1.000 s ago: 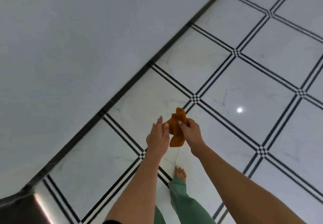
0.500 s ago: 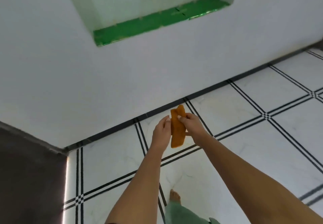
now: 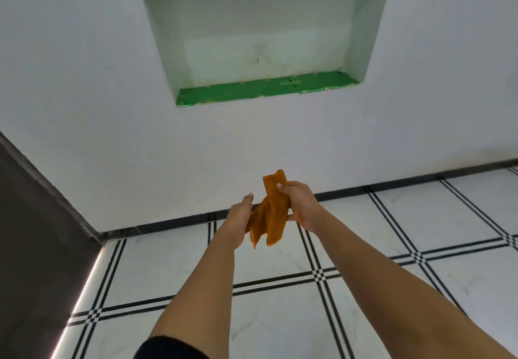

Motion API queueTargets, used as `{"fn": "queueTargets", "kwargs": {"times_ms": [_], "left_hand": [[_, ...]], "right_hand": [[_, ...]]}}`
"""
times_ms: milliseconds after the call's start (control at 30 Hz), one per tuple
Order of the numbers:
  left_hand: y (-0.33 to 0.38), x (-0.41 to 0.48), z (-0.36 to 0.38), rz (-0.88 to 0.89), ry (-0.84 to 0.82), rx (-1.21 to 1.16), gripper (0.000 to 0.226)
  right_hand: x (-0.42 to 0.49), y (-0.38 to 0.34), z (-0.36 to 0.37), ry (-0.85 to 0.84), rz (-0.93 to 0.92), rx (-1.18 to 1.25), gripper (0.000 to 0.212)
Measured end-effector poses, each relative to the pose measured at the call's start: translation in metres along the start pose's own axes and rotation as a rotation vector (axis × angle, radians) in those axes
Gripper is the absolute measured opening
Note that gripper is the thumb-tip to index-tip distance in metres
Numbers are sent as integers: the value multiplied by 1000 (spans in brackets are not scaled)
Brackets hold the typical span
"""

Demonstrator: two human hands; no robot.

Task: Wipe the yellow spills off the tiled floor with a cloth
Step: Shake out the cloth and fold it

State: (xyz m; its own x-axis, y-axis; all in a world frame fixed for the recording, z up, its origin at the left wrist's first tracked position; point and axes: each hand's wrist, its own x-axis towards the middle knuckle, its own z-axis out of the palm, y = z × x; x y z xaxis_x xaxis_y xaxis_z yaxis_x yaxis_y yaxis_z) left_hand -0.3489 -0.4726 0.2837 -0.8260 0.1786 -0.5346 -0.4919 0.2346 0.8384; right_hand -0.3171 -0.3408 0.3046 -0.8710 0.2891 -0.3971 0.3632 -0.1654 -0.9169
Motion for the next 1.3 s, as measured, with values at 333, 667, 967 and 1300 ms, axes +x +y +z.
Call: {"fn": "queueTargets", "kwargs": {"times_ms": [333,667,967,1300], "left_hand": [[29,-29,117,176,52,-110,27],[70,-44,145,339,175,-202,26],[74,-47,150,333,177,-254,26],[67,-56,140,377,127,-231,45]], "right_hand": [[1,-30,-136,-109,-10,-19,33],[2,-44,-163,-124,-203,-184,35],[-11,-53,-152,-297,-401,-412,35],[-11,-58,-138,-218,-299,-284,16]]}}
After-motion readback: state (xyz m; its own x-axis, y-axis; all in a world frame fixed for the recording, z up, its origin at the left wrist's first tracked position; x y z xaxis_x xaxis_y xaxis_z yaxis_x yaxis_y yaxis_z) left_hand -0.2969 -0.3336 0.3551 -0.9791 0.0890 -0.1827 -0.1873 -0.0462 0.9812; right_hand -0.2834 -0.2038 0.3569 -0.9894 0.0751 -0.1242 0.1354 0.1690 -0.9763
